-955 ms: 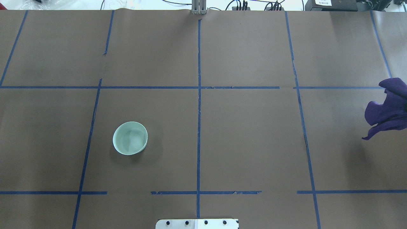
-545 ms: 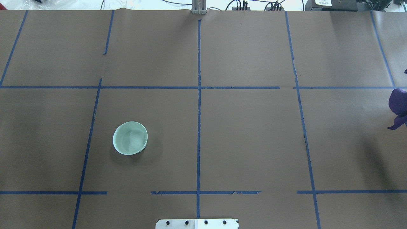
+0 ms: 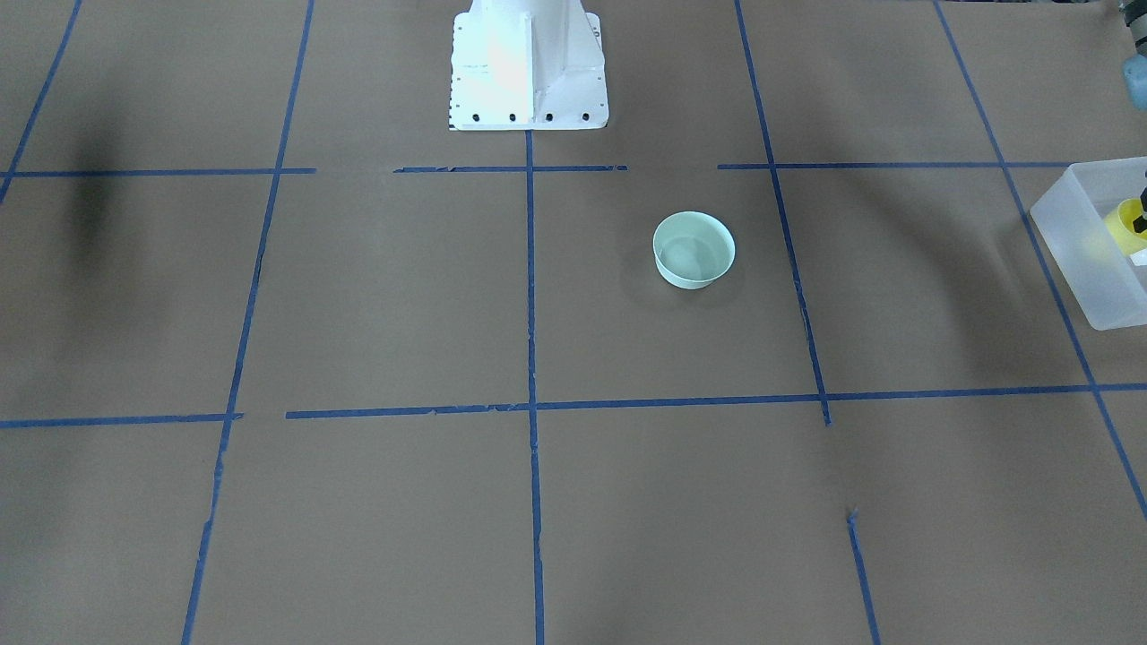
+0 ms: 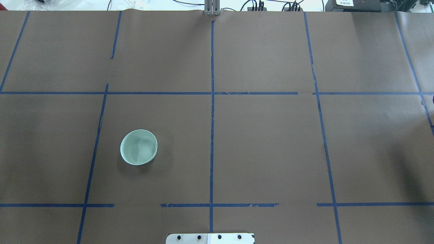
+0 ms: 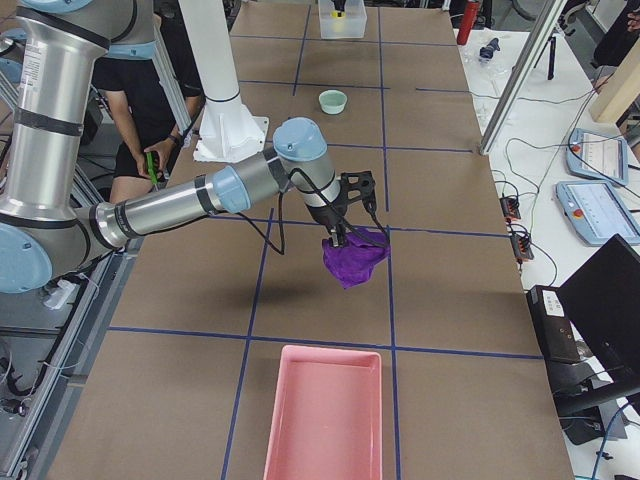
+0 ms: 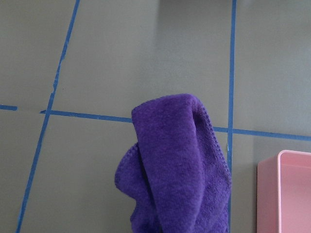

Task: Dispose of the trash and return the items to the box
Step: 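Lift the purple cloth and carry it off the table with the right gripper, then drop the purple cloth into the pink bin with the right gripper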

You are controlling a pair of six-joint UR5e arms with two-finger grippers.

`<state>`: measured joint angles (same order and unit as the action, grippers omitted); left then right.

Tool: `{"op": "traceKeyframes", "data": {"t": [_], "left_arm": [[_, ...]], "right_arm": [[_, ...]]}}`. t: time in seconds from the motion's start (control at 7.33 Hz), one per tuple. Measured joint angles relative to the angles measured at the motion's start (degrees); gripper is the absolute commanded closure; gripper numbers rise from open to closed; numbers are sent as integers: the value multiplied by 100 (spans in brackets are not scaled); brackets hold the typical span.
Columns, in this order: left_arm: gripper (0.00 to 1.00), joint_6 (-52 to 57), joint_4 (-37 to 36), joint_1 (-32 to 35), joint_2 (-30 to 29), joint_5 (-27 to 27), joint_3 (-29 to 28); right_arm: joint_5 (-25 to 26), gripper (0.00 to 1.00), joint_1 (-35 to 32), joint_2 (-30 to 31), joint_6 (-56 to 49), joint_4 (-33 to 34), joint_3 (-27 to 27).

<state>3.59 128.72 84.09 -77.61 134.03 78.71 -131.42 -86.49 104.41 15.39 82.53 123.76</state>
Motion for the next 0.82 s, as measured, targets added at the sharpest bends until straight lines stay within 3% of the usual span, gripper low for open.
{"op": "traceKeyframes", "data": {"t": [0.14,0.41,0.68,0.82], "left_arm": [[0,-4,-120,17,-13,-15,270],[0,-13,-1320,144,-201,-51,1194],[0,-253,-2672,388,-706,-236,2099],[0,-857,-2902,397,-821,-289,2483]], "right_arm": [[57,100,-120,-10,-247,121,-20],[339,100,-490,-144,-1178,652,-111],[632,100,-1014,-319,-2336,918,-544],[775,100,-1242,-355,-2937,930,-857]]}}
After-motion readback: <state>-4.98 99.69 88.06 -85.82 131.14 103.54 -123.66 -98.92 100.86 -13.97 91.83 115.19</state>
